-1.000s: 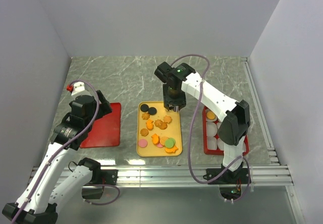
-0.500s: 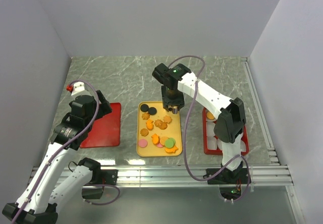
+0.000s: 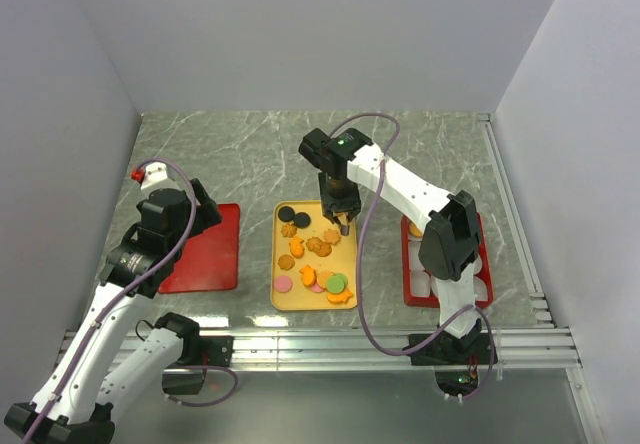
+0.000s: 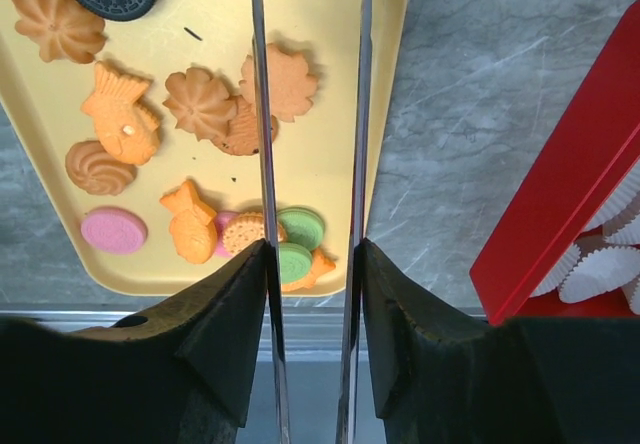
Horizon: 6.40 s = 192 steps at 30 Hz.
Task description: Pack the cookies
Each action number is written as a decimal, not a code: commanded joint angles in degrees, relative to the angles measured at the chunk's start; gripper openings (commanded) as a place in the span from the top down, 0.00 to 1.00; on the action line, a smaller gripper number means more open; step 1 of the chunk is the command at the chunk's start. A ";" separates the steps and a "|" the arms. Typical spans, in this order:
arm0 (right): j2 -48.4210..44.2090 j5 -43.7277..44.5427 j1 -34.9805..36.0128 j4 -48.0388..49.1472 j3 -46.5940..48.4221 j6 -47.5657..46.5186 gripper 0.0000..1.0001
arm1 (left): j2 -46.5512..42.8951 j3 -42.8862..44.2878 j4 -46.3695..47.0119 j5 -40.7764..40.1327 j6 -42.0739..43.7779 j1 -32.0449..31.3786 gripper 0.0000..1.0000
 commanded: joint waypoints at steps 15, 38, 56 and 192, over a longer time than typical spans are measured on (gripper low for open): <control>-0.95 -0.34 0.44 -4.28 14.13 0.85 0.66 | -1.20 0.12 0.00 -0.33 0.00 0.79 0.15; -37.05 2.82 -15.46 -5.25 -11.48 1.56 0.65 | 0.12 -0.23 1.94 -3.83 -0.69 -0.18 0.01; -49.38 4.23 -30.23 -0.16 -36.12 -3.19 0.63 | 3.28 -2.51 8.97 11.36 5.54 -0.88 0.03; -10.97 -4.38 4.92 2.92 -9.49 0.59 0.50 | -13.07 -4.71 6.15 0.29 6.24 -0.62 0.01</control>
